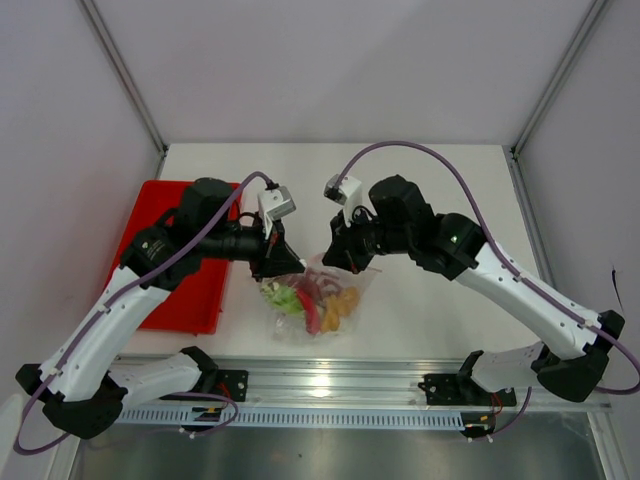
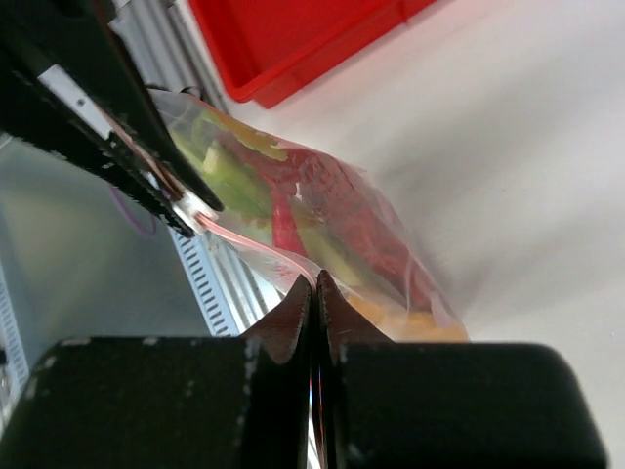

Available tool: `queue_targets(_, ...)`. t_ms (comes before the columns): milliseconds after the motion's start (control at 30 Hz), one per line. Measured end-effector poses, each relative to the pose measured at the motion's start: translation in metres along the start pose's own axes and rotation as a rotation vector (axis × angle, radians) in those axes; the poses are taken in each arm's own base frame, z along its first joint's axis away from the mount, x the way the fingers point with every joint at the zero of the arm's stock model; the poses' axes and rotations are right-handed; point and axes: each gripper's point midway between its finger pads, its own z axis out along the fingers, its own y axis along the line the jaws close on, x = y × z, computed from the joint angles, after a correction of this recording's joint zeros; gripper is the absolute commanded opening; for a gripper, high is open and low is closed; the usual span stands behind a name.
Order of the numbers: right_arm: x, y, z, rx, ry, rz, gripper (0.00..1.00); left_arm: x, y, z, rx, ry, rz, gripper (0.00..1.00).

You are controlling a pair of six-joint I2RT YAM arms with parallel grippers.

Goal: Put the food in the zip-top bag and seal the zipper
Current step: Zip the zipper food storage bag at the center of the board.

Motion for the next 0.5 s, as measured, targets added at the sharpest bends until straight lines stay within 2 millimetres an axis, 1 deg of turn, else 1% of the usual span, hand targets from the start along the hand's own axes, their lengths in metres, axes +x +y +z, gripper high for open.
queue_targets(100,0.001,-0.011,0.000,0.073,-0.021,0.043,0.00,-0.001,0.009,0.000,-0.052,-0.003,-0.013,0.01)
queue_targets(200,0.001,-0.021,-0.004,0.138,-0.042,0.079,0.00,-0.002,0.013,0.000,-0.079,-0.010,-0.019,0.01)
queue_targets(300,0.002,-0.030,-0.008,0.191,-0.055,0.106,0.00,-0.003,0.016,0.001,-0.094,-0.017,-0.026,0.00)
queue_targets(500,0.009,-0.057,-0.016,0.295,-0.069,0.177,0.00,0.000,0.022,-0.002,-0.141,-0.027,-0.036,0.01)
